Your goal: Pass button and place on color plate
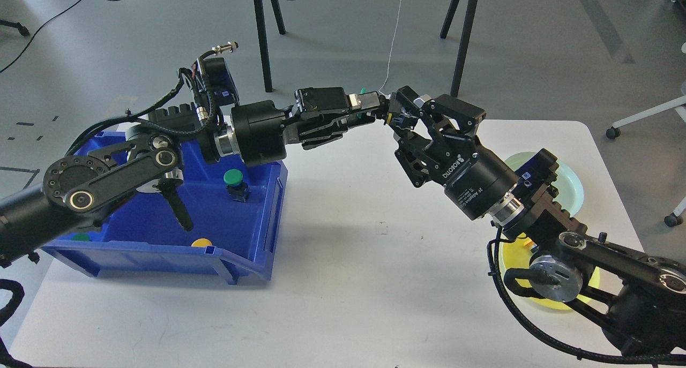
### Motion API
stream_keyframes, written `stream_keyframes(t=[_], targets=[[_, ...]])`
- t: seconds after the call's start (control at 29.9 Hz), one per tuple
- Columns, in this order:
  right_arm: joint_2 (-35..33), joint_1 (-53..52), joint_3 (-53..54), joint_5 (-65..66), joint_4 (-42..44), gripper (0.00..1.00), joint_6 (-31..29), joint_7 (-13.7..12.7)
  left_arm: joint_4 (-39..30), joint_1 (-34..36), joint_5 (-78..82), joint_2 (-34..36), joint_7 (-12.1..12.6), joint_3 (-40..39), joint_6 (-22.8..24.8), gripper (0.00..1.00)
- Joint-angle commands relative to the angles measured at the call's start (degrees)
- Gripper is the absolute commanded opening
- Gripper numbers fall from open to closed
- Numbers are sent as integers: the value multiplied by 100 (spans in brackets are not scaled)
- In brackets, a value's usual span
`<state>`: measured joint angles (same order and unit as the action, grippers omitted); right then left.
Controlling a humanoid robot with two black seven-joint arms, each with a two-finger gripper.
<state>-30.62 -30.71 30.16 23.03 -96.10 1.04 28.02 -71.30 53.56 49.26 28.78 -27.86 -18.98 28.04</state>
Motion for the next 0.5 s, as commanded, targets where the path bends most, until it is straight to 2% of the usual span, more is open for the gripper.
stream_keyframes(t=[0.0, 0.13, 0.27, 0.37, 0.47], targets=[[-32, 65, 8, 0, 21, 6, 211, -2, -6, 14, -39, -4, -14, -9, -4, 76], [-41, 197, 69, 0, 39, 5, 712, -2, -6, 14, -48, 5, -14, -9, -4, 77], [47, 775, 665, -140, 82, 4, 1221, -2, -6, 14, -57, 5, -14, -9, -4, 77], [274, 1364, 1464, -1024, 100, 3, 1643, -2, -6, 6, -109, 5, -14, -9, -4, 77], [556, 1761, 2168, -2518, 354, 2, 2389, -2, 2, 6, -127, 5, -14, -9, -4, 77]])
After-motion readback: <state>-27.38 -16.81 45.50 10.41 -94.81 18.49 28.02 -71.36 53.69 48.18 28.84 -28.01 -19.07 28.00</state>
